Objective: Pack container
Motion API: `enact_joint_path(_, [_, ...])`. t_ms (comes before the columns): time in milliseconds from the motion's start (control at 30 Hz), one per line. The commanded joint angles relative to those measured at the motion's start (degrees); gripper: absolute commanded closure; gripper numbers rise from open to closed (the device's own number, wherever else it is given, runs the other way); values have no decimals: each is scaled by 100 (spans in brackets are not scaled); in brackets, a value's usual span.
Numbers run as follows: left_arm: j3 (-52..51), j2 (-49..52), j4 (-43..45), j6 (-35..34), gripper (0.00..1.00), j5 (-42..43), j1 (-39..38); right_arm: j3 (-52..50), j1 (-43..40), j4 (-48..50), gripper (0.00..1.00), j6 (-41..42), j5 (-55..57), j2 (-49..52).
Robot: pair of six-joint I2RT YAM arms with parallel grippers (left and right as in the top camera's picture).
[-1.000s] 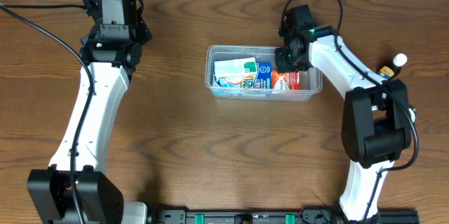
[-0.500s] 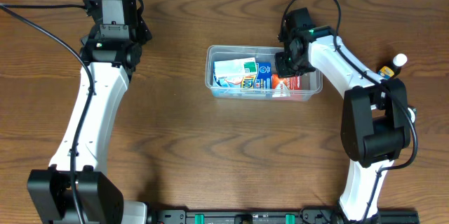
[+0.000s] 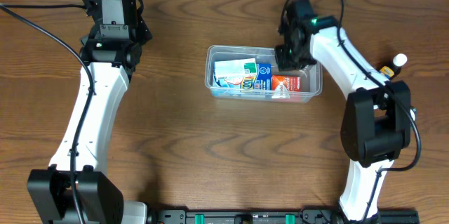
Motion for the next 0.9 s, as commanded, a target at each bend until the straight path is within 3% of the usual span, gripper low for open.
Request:
enact_joint_path(0, [20, 13, 4, -74, 2, -70, 20, 752, 9, -326, 90, 63, 48, -286])
enact_joint_path(200, [20, 13, 4, -74, 2, -70, 20, 1602, -269, -1123, 85, 66, 452, -584])
enact_joint_path(367, [20, 13, 2, -74, 2, -70, 20, 1735, -898, -1521, 81, 66, 811, -866])
enact_joint_path(467, [20, 13, 2, -74, 2, -70, 20, 1735, -1469, -1740, 57, 55, 817, -968])
enact_joint_path(600, [20, 13, 4, -74, 2, -70, 20, 1685, -2321, -1939, 6, -199, 791, -944])
enact_joint_path(667, [20, 13, 4, -74, 2, -70, 20, 1644, -2680, -1956, 1, -282, 745, -944])
enact_joint_path(867, [20, 13, 4, -74, 2, -70, 20, 1644, -3401, -1773, 1, -960, 507, -940])
